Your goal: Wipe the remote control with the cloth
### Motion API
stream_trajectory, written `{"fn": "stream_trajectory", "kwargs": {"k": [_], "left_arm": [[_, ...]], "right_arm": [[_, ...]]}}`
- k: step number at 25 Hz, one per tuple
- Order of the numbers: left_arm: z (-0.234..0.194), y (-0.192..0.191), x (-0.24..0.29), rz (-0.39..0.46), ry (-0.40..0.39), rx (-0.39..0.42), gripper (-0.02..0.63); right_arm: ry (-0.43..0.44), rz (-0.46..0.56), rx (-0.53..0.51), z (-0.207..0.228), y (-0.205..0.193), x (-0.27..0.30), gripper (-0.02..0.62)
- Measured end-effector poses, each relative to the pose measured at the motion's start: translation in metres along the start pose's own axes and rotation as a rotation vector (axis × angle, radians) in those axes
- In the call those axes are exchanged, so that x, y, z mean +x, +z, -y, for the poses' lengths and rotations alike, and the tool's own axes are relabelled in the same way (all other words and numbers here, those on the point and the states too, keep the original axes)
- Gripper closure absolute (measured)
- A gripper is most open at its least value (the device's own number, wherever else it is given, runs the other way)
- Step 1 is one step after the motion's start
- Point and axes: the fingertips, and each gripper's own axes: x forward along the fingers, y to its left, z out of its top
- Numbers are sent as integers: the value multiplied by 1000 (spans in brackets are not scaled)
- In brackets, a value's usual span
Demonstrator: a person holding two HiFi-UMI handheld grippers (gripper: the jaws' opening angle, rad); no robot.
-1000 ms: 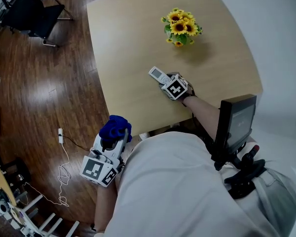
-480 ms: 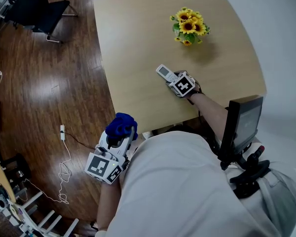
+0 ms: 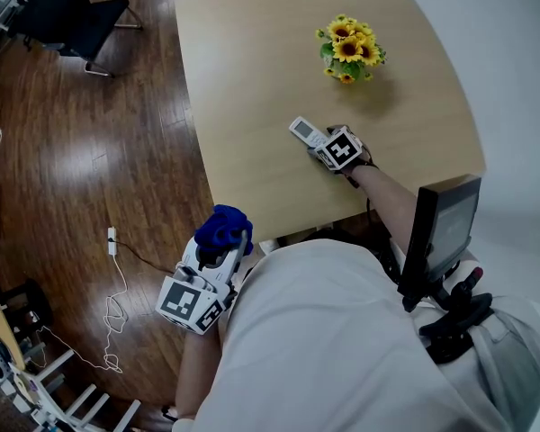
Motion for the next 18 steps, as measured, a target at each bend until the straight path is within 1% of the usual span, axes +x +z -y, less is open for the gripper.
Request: {"fn": "stream_trajectory", "kwargs": {"k": [4,5,6,10,14,18], "left_arm": [[-2,2,-3,7,-7,0,497],[-3,3,-5,9,-10,2,497],[-5,2,-6,10,-12,3,497],[-8,2,-15,14,-30,8,497],[-7,4,-23,23,-69,21,497],[-2,-3,-32,11,-131,31,497]], "right_arm": [[-5,-8,-6,2,1,-2,248],[-4,-10,-8,1,1,-3,232],[-5,-9,-9,0,1,-5,231],[-28,17,-4,-9,4,-18,229],[-64,64,-11,-19,10,-38,229],[-97,119,21,-35,6,-62,229]]}}
